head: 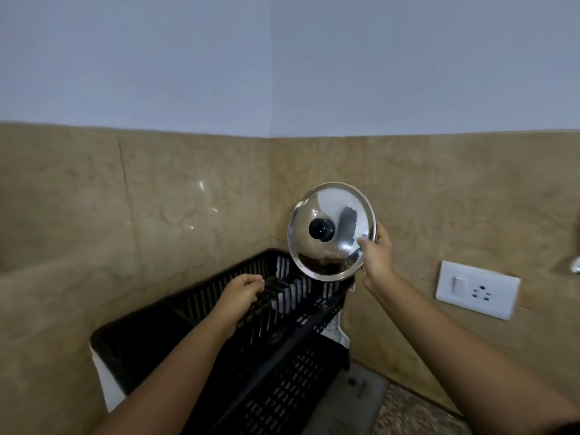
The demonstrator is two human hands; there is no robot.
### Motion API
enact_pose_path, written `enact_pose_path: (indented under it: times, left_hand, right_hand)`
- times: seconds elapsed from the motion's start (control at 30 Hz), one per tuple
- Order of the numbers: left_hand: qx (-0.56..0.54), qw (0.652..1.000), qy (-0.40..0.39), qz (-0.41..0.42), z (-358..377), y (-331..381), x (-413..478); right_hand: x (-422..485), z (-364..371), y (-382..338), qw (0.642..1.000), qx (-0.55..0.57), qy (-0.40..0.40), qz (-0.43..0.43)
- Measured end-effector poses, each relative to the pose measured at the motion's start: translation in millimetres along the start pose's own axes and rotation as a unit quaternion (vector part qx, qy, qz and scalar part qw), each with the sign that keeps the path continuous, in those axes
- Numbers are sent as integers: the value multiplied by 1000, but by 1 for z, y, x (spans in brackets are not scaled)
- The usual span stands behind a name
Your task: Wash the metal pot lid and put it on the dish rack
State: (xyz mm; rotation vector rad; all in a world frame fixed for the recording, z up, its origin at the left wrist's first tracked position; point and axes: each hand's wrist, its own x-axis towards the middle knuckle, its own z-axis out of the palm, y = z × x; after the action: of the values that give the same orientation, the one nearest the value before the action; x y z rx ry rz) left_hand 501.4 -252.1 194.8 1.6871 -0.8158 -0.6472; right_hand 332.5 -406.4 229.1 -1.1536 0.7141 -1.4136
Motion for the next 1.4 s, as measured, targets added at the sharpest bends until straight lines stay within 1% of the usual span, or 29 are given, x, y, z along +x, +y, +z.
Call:
enact_pose_path:
  times: [0.23, 0.4, 0.53, 0.63, 0.87, 1.07, 1.33, 1.4]
  left_hand:
    - [-33, 999, -9, -22, -11, -20, 22]
    - [-52, 998, -8, -14, -14, -20, 23]
    - [-63, 998, -18, -16, -15, -19, 22]
    - [-62, 998, -20, -22, -14, -22, 22]
    - [-59, 998, -23, -23, -14, -22, 20]
    - [-55, 998, -22, -19, -13, -23, 20]
    - [-41, 999, -25, -12, -11, -25, 23]
    - [-35, 999, -19, -7, -11, -27, 22]
  right_hand:
    - [34, 37, 48, 997, -68, -39, -18]
    - [46, 43, 69, 995, -74, -59, -7]
    - [53, 43, 88, 991, -116, -66, 2]
    - [57, 41, 99, 988, -138, -67, 25]
    - [63, 40, 104, 987, -127, -64, 69]
    - [66, 36, 102, 983, -146, -61, 95]
    - [74, 33, 105, 980, -152, -68, 109]
    - [73, 32, 103, 977, -171, -73, 100]
